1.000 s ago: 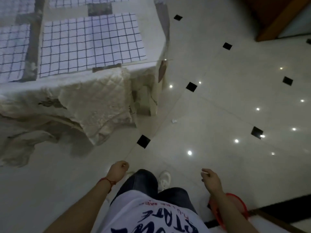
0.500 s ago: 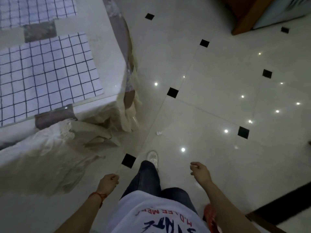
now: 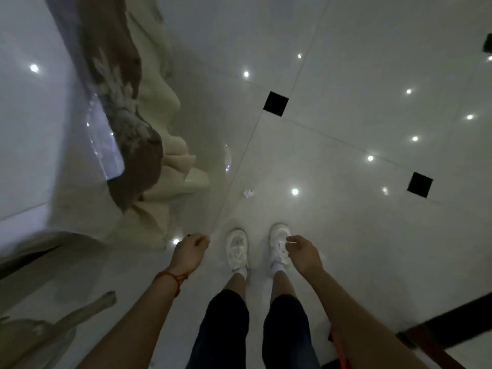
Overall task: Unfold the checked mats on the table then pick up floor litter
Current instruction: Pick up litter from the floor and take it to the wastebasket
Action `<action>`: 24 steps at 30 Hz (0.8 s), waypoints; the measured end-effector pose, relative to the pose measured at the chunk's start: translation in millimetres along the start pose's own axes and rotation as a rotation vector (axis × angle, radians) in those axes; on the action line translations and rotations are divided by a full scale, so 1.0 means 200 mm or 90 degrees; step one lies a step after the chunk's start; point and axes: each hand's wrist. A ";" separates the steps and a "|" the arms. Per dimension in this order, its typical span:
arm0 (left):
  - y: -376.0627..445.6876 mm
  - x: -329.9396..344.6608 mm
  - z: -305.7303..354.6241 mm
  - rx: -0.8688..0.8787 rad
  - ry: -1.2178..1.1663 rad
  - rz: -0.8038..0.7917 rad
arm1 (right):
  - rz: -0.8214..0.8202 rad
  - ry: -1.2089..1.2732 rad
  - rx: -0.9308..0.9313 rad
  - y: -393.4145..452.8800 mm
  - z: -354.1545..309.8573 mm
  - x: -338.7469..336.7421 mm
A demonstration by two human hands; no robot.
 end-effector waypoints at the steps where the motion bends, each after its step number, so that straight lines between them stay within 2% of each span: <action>1: 0.12 0.05 -0.02 -0.012 -0.013 0.005 | -0.008 -0.004 -0.006 0.13 0.00 0.05; 6: 0.66 0.35 -0.14 -0.078 -0.051 0.019 | -0.086 -0.158 -0.080 0.81 0.00 0.31; 9: 0.93 0.54 -0.25 -0.091 -0.087 0.011 | -0.095 -0.226 -0.122 1.21 0.02 0.45; 16: 1.36 0.80 -0.47 -0.105 -0.107 0.024 | 0.014 -0.348 -0.215 1.96 0.07 0.80; 21: 1.46 0.86 -0.60 -0.116 -0.117 0.045 | 0.066 -0.488 -0.322 2.20 0.12 1.07; 24: 1.46 0.88 -0.67 -0.126 -0.119 0.047 | 0.102 -0.495 -0.341 2.24 0.18 1.13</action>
Point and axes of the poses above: each hand's wrist, its own y-axis towards the middle knuckle, its own x-axis out of the palm, z = x × y, and after that the axes turned 1 degree about y, right-handed
